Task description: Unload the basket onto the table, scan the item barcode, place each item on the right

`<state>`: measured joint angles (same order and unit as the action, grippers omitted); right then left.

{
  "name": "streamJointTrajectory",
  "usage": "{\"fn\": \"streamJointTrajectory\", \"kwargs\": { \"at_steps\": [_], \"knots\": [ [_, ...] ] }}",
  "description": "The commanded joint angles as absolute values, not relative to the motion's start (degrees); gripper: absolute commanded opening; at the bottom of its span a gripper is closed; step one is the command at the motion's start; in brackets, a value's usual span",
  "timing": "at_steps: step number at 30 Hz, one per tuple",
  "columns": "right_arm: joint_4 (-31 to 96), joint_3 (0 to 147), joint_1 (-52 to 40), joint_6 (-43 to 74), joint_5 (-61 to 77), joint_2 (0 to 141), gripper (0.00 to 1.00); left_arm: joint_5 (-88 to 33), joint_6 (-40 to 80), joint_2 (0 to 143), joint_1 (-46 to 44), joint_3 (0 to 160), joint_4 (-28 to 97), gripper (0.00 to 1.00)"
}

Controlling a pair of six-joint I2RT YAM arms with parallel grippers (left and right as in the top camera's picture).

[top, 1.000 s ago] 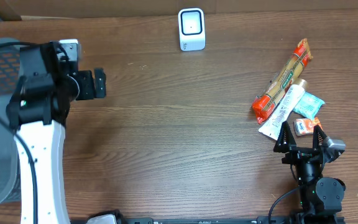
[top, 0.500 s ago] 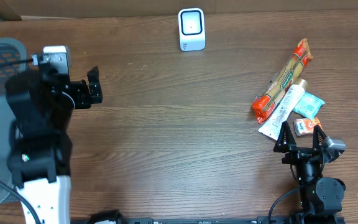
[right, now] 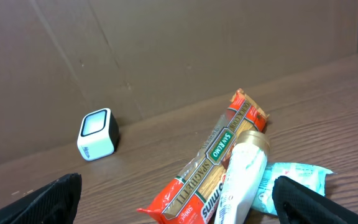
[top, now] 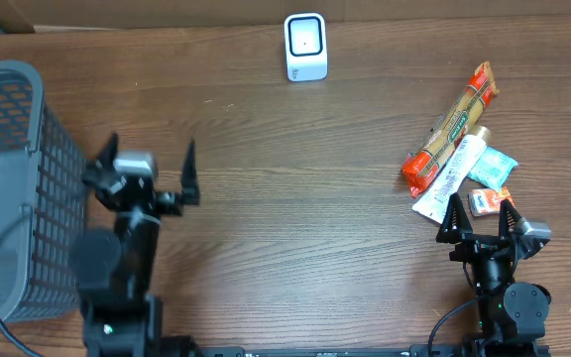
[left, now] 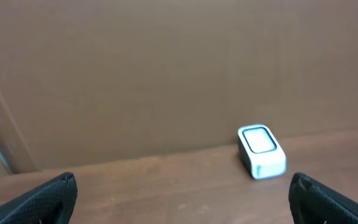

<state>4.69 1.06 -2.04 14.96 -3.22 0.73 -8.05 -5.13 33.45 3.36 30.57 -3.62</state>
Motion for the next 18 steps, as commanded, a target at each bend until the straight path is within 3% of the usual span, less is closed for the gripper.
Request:
{"fn": "streamJointTrajectory", "kwargs": {
  "at_steps": [1,13,18],
  "knots": [
    [4.4,0.4,-2.5,14.8,-3.4,0.2,1.0,-10.7,-5.9,27.9,2.9,23.7,-5.5,1.0],
    [4.4,0.4,-2.5,14.8,-3.4,0.2,1.0,-10.5,-6.0,7.3,0.1,2.4,-17.0,1.0],
    [4.4,0.4,-2.5,14.8,-3.4,0.2,1.0,-10.5,-6.0,2.9,0.0,0.3,-14.4,1.0]
  ]
}}
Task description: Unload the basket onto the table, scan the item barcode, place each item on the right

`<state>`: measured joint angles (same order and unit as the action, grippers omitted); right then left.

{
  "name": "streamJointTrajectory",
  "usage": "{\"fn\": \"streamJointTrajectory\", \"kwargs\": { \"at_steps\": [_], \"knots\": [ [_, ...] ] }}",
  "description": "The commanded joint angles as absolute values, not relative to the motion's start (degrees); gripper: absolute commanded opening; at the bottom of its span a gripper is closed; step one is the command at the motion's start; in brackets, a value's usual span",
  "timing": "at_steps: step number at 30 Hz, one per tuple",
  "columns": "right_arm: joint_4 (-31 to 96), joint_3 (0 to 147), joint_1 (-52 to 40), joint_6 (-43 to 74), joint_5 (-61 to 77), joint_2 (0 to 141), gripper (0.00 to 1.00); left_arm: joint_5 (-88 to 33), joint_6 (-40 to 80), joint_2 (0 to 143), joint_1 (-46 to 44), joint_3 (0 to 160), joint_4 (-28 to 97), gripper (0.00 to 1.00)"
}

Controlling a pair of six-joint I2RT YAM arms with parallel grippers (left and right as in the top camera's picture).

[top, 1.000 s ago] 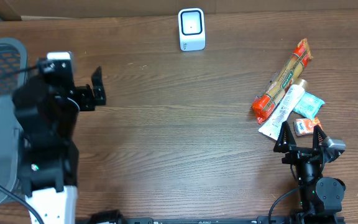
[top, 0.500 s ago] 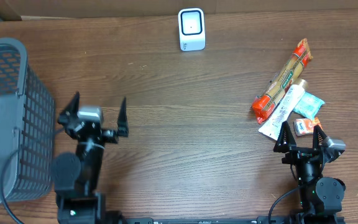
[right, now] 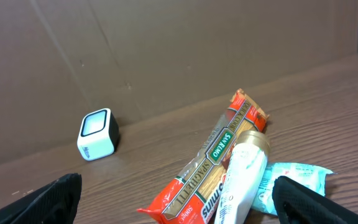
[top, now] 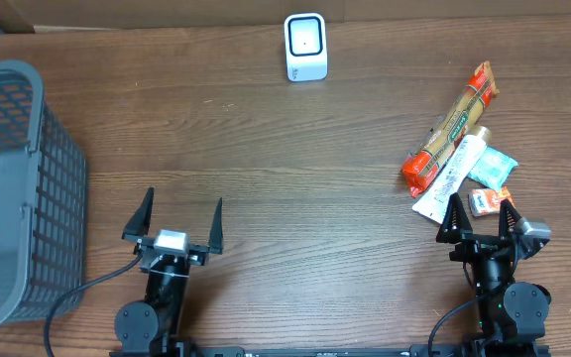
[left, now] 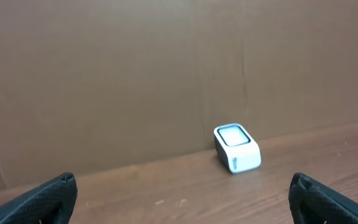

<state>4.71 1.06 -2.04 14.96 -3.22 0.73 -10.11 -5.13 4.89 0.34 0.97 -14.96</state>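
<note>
A white barcode scanner [top: 305, 47] stands at the table's far edge, also in the left wrist view [left: 237, 148] and right wrist view [right: 97, 133]. At the right lie a red spaghetti pack [top: 452, 128], a white tube [top: 449, 176], a teal packet [top: 494, 167] and a small orange packet [top: 483, 202]. The right gripper [top: 481, 217] rests open near the front, just before this pile. The left gripper [top: 176, 220] sits open at the front left, holding nothing.
A grey mesh basket [top: 10, 188] stands at the left edge. A brown cardboard wall [left: 166, 68] backs the table behind the scanner.
My left arm has drawn back from beside the basket to a low pose at the front left, jaws still open. The right arm and the items have not moved.
</note>
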Motion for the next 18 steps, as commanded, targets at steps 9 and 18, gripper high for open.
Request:
{"fn": "streamJointTrajectory", "kwargs": {
  "at_steps": [9,18],
  "knots": [
    [4.4,0.4,-2.5,14.8,-3.4,0.2,1.0,-10.5,-6.0,0.2,0.0,0.3,-4.3,1.0],
    [4.4,0.4,-2.5,14.8,-3.4,0.2,1.0,-10.1,-6.0,0.2,0.0,0.3,3.2,1.0]
  ]
}}
